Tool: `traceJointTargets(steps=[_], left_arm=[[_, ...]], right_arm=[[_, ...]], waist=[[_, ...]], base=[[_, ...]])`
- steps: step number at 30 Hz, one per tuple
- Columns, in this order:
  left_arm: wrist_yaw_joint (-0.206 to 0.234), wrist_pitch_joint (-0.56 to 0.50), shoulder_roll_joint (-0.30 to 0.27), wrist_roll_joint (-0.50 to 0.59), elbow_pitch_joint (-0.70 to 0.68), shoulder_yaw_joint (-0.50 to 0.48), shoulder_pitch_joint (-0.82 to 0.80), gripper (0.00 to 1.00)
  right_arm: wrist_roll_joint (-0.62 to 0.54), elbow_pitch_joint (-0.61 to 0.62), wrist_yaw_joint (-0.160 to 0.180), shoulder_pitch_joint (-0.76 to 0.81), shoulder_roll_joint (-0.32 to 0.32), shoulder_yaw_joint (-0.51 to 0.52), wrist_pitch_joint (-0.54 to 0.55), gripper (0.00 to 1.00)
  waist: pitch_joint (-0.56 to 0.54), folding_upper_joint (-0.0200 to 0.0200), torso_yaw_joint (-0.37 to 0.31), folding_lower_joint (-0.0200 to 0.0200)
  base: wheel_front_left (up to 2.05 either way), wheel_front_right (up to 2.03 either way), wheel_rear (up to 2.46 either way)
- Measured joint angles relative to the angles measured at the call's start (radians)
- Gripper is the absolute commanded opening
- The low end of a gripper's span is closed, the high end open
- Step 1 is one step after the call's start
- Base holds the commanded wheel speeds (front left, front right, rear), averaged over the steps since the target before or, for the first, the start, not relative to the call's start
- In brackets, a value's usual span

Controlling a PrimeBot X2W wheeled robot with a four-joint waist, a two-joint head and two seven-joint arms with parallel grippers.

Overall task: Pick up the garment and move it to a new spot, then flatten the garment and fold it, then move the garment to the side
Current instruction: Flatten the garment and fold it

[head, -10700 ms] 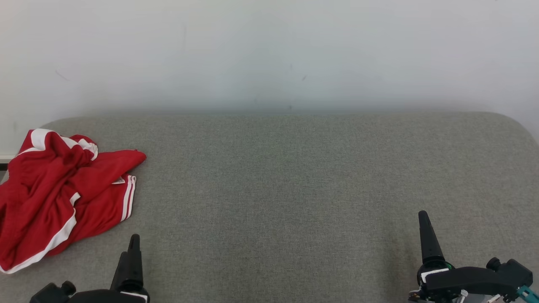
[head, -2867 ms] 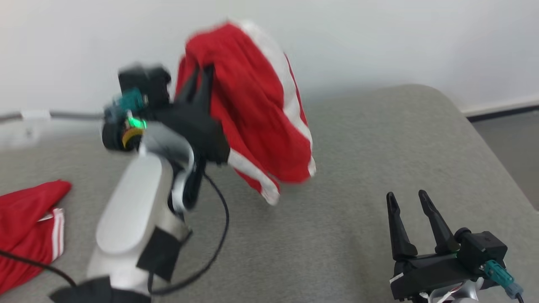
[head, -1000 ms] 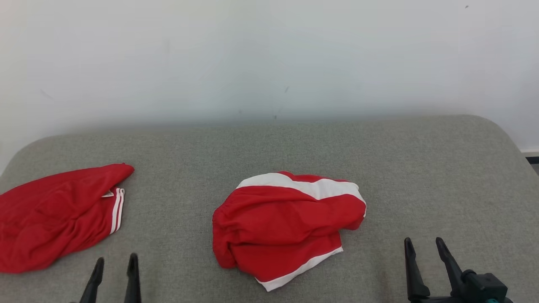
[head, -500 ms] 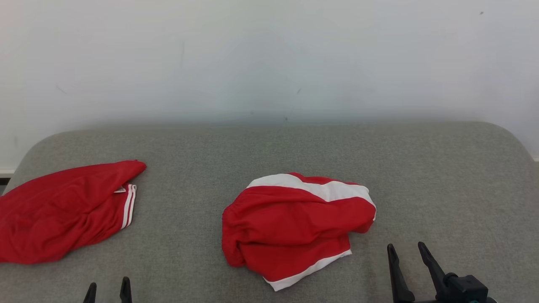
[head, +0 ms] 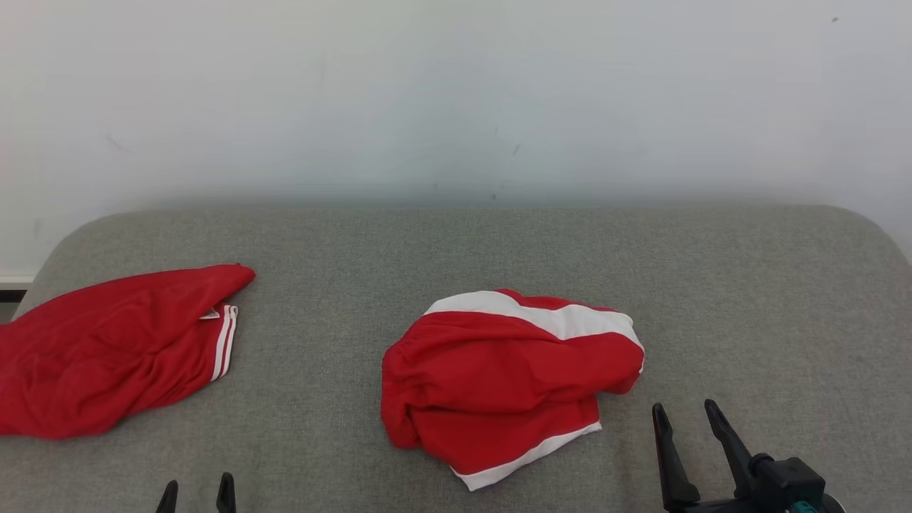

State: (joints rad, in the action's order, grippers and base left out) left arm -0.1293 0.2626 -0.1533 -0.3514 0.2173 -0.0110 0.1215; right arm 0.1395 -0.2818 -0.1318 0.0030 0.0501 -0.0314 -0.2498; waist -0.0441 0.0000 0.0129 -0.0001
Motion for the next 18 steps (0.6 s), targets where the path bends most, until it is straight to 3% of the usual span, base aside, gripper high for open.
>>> traceJointTargets(steps=[18], left_arm=[[-0.002, -0.015, -0.022, 0.0, 0.081, 0.033, -0.104, 1.0]], right_arm=[[0.016, 0.017, 0.0, -0.011, 0.0, -0.029, 0.048, 1.0]], waist=[[0.01, 0.0, -0.03, 0.0001]], base=[[0.0, 0.0, 0.0]])
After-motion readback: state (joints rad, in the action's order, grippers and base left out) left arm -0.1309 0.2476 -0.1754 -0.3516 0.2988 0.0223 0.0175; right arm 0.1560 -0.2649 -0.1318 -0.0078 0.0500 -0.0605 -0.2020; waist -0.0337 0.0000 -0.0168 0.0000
